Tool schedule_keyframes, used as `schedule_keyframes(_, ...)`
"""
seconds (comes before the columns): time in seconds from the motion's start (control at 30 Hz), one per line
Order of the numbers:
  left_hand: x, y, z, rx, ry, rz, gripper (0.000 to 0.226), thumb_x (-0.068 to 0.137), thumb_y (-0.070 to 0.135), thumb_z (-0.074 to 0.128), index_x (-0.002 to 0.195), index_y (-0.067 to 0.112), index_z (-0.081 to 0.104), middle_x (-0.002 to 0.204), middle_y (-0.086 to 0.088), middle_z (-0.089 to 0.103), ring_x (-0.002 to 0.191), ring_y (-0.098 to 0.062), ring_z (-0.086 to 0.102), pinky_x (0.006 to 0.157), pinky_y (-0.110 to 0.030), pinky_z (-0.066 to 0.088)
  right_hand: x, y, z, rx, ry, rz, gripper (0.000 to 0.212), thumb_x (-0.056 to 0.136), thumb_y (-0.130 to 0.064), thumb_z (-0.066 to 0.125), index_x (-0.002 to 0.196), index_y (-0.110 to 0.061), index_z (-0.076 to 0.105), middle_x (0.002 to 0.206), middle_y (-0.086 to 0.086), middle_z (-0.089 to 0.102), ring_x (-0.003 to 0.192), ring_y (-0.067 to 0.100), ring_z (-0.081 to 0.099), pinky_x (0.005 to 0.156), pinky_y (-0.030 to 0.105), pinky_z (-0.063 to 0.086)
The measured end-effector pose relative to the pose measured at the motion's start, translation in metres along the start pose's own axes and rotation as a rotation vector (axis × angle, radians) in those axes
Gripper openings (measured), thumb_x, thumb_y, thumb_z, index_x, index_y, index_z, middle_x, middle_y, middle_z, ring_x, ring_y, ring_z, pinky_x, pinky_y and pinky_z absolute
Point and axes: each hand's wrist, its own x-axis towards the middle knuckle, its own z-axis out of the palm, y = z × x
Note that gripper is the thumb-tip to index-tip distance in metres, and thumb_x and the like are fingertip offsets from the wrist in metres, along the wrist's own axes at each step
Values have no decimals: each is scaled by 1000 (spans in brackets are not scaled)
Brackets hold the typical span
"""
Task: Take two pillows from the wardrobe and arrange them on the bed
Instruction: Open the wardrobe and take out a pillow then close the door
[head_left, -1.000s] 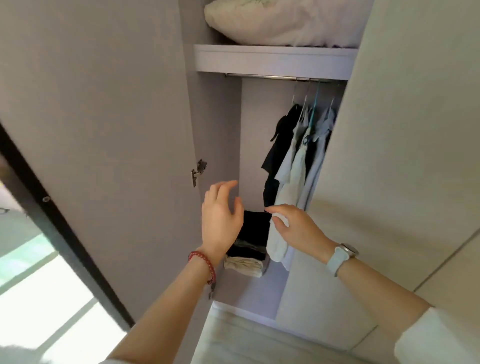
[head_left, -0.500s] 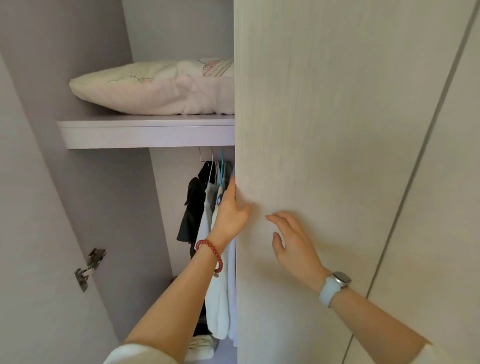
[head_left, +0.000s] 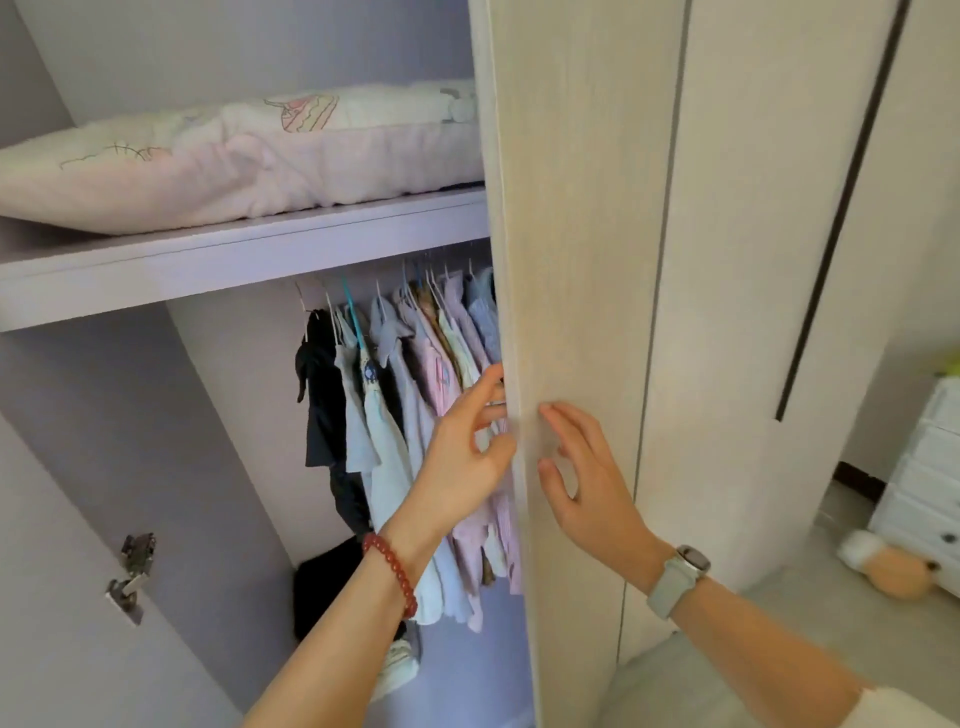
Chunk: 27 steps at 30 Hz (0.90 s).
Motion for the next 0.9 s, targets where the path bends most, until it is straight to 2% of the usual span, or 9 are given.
schedule_keyframes(0.1, -7, 13, 18, -26, -153, 53, 73, 78, -15, 38, 130, 34, 23, 111, 12, 50, 98, 13, 53, 83, -1, 37, -22, -3, -25, 56, 76, 41, 50, 87, -19, 48, 134, -17, 31, 137, 9, 36, 127, 19, 38, 99, 43, 44)
schedule_keyframes(0.27, 1, 27, 63, 18, -347, 171, 68, 72, 4, 39, 137, 22, 31, 130, 2, 41, 121, -9, 43, 102, -16, 32, -47, 4, -78, 20, 162, 143, 54, 83, -33, 53, 132, -30, 30, 125, -15, 40, 115, -5, 42, 88, 8, 42)
schedule_keyframes(0.33, 8, 30, 89, 30, -401, 221, 69, 74, 1, 41, 137, 29, 30, 140, 5, 30, 130, -6, 29, 103, -9, 25, -55, 9, -101, -6, 208, 184, 53, 82, -25, 53, 128, -39, 31, 121, -21, 43, 110, -9, 44, 84, 3, 40)
schedule_keyframes(0.43, 22, 39, 134, 55, -451, 320, 76, 80, -5, 45, 133, 44, 18, 147, 14, 10, 135, -4, 12, 91, 5, 23, -67, 20, -136, -77, 316, 244, 48, 81, -15, 50, 126, -28, 41, 114, -12, 56, 99, -1, 54, 80, 10, 47)
schedule_keyframes(0.53, 40, 47, 179, 142, -477, 390, 80, 81, -3, 47, 136, 43, 10, 153, 11, 5, 140, -15, 9, 106, -30, 34, -75, 36, -169, -216, 422, 316, 32, 86, -7, 47, 118, -11, 48, 93, 5, 65, 79, 19, 61, 70, 32, 51)
schedule_keyframes(0.63, 60, 55, 221, 249, -451, 446, 77, 78, 0, 49, 141, 32, 18, 155, 2, 6, 141, -20, 10, 110, -37, 23, -75, 54, -201, -330, 504, 386, 18, 88, -1, 45, 105, -4, 49, 65, -11, 49, 56, 7, 52, 55, 21, 36)
schedule_keyframes(0.73, 78, 58, 254, 315, -432, 472, 75, 78, 1, 50, 142, 24, 20, 155, -1, 7, 141, -23, 8, 110, -38, 21, -68, 71, -228, -341, 536, 419, 16, 88, 4, 41, 101, -2, 49, 71, -11, 50, 56, 4, 49, 53, 18, 27)
schedule_keyframes(0.8, 88, 57, 270, 353, -426, 479, 73, 78, 1, 50, 142, 21, 21, 155, -1, 5, 141, -26, 7, 110, -39, 21, -62, 81, -240, -329, 535, 475, 17, 88, 4, 39, 101, 0, 48, 79, 2, 56, 64, 15, 49, 58, 21, 30)
schedule_keyframes(0.9, 97, 57, 283, 310, -439, 481, 68, 81, -1, 48, 141, 19, 25, 155, -1, 8, 141, -26, 8, 110, -39, 21, -58, 85, -252, -337, 554, 523, 20, 87, 3, 38, 103, -3, 49, 84, 4, 55, 74, 25, 52, 65, 25, 35)
